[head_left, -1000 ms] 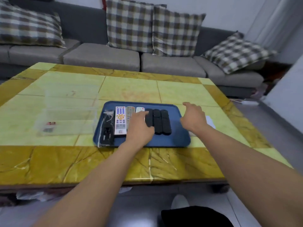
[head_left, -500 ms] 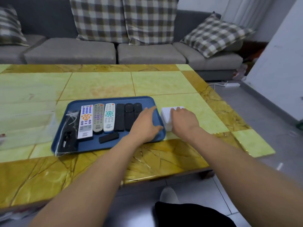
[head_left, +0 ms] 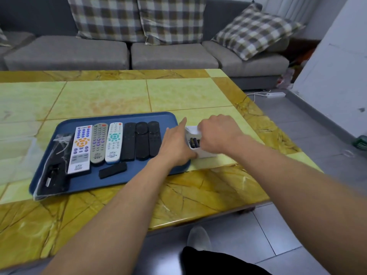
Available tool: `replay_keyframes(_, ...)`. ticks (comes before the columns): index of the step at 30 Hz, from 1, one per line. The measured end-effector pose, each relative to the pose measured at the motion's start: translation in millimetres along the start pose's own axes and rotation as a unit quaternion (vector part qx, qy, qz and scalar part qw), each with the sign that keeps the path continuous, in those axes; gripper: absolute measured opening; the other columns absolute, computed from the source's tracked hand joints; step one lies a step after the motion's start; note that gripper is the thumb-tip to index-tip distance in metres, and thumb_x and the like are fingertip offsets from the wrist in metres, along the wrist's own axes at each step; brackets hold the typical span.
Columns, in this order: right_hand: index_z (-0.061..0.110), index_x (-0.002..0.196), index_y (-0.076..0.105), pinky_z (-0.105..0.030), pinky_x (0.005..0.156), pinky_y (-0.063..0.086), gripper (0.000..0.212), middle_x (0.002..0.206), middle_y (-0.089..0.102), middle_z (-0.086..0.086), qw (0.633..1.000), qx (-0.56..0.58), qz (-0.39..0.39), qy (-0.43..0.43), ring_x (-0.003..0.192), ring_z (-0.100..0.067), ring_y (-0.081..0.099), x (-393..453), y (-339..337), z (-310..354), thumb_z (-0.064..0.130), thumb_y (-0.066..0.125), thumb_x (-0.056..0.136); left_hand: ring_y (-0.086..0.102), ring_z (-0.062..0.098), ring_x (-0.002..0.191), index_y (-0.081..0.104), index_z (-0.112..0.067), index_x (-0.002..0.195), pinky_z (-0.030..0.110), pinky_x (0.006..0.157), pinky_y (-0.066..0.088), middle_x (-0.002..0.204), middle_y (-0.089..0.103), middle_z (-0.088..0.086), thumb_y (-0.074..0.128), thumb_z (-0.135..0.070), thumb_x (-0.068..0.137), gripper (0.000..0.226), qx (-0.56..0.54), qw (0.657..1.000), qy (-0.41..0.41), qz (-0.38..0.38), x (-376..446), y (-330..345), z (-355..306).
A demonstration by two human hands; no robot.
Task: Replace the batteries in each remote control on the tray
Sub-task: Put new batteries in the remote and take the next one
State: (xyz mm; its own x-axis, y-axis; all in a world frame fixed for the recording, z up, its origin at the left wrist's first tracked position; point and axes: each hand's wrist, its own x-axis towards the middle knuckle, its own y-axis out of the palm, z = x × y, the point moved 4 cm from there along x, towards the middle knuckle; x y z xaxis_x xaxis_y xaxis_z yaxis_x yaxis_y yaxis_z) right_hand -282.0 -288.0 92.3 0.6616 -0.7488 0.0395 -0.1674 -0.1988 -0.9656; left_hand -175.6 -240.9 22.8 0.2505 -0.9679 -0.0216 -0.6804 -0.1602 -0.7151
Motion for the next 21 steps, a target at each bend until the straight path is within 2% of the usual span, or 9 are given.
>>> replay_keyframes(2, 0.023, 0.112, 0.069, -0.034, 0.075, 0.045, 0.028, 0.112, 0.066, -0.008, 0.994, 0.093, -0.038, 0.045, 0.095, -0.032, 0.061, 14, -15, -21, 0.024, 0.053, 0.088, 0.029, 0.040, 0.140, 0.005, -0.023, 0.161, 0.052, 0.119, 0.025, 0.141, 0.050, 0.005, 0.087, -0.026, 0.067, 0.125, -0.004, 1.000, 0.001, -0.002, 2, 1, 1)
replay_keyframes(4, 0.025, 0.121, 0.065, -0.036, 0.080, 0.047, 0.030, 0.122, 0.063, -0.005, 0.972, 0.164, -0.138, 0.097, 0.110, -0.029, 0.058, 24, -29, -42, 0.024, 0.061, 0.091, 0.041, 0.035, 0.124, 0.006, -0.031, 0.159, 0.053, 0.104, 0.044, 0.128, 0.056, 0.001, 0.085, -0.028, 0.058, 0.128, -0.017, 1.000, -0.001, -0.007, 3, 3, 4)
replay_keyframes(6, 0.023, 0.109, 0.063, -0.036, 0.075, 0.046, 0.020, 0.117, 0.060, -0.003, 0.950, 0.206, -0.195, 0.133, 0.107, -0.027, 0.056, 32, -26, -53, 0.023, 0.069, 0.090, 0.048, 0.031, 0.114, 0.000, -0.034, 0.159, 0.049, 0.091, 0.052, 0.124, 0.055, -0.001, 0.082, -0.031, 0.053, 0.134, -0.028, 1.000, -0.006, -0.004, 3, 4, 5)
replay_keyframes(9, 0.028, 0.096, 0.067, -0.034, 0.075, 0.052, 0.008, 0.108, 0.068, -0.003, 0.948, 0.269, -0.109, 0.130, 0.093, -0.026, 0.064, 42, 1, -46, 0.024, 0.070, 0.089, 0.055, 0.029, 0.105, -0.009, -0.033, 0.158, 0.046, 0.086, 0.054, 0.126, 0.051, 0.002, 0.084, -0.030, 0.054, 0.140, -0.035, 0.999, -0.015, -0.003, 2, 4, 5)
replay_keyframes(11, 0.028, 0.118, 0.067, -0.037, 0.092, 0.052, 0.026, 0.124, 0.066, -0.005, 0.956, 0.273, -0.023, 0.106, 0.108, -0.026, 0.063, 41, 22, -36, 0.024, 0.066, 0.091, 0.057, 0.028, 0.101, -0.009, -0.035, 0.158, 0.045, 0.081, 0.056, 0.124, 0.052, 0.002, 0.086, -0.030, 0.053, 0.142, -0.037, 0.999, -0.015, -0.006, 2, 5, 6)
replay_keyframes(13, 0.025, 0.125, 0.065, -0.036, 0.097, 0.050, 0.033, 0.130, 0.064, -0.004, 0.957, 0.273, 0.005, 0.093, 0.114, -0.024, 0.061, 37, 32, -31, 0.023, 0.065, 0.092, 0.058, 0.030, 0.101, -0.007, -0.041, 0.156, 0.046, 0.076, 0.057, 0.123, 0.054, 0.002, 0.087, -0.031, 0.051, 0.142, -0.040, 0.999, -0.010, -0.013, 2, 6, 7)
replay_keyframes(16, 0.022, 0.092, 0.073, -0.030, 0.076, 0.055, 0.007, 0.103, 0.073, -0.004, 0.942, 0.300, -0.031, 0.144, 0.090, -0.022, 0.067, 36, 37, -30, 0.026, 0.073, 0.086, 0.045, 0.032, 0.126, -0.012, -0.037, 0.157, 0.048, 0.084, 0.055, 0.131, 0.051, 0.003, 0.088, -0.022, 0.059, 0.141, -0.055, 0.998, -0.025, -0.007, 1, 8, 8)
replay_keyframes(19, 0.013, 0.078, 0.067, -0.024, 0.052, 0.044, 0.032, 0.078, 0.064, -0.006, 0.947, 0.262, 0.056, 0.179, 0.066, -0.022, 0.061, 36, 40, -15, 0.040, 0.085, 0.072, 0.032, 0.032, 0.140, -0.015, -0.034, 0.157, 0.048, 0.093, 0.051, 0.144, 0.047, 0.002, 0.087, -0.020, 0.063, 0.139, -0.057, 0.998, -0.031, -0.008, 1, 9, 10)
replay_keyframes(21, 0.013, 0.071, 0.056, -0.022, 0.044, 0.035, 0.036, 0.070, 0.054, -0.002, 0.947, 0.238, 0.095, 0.192, 0.057, -0.017, 0.053, 34, 43, -3, 0.036, 0.084, 0.070, 0.024, 0.034, 0.146, -0.015, -0.034, 0.158, 0.052, 0.101, 0.046, 0.148, 0.044, -0.001, 0.085, -0.019, 0.066, 0.137, -0.062, 0.998, -0.024, -0.010, -1, 8, 10)
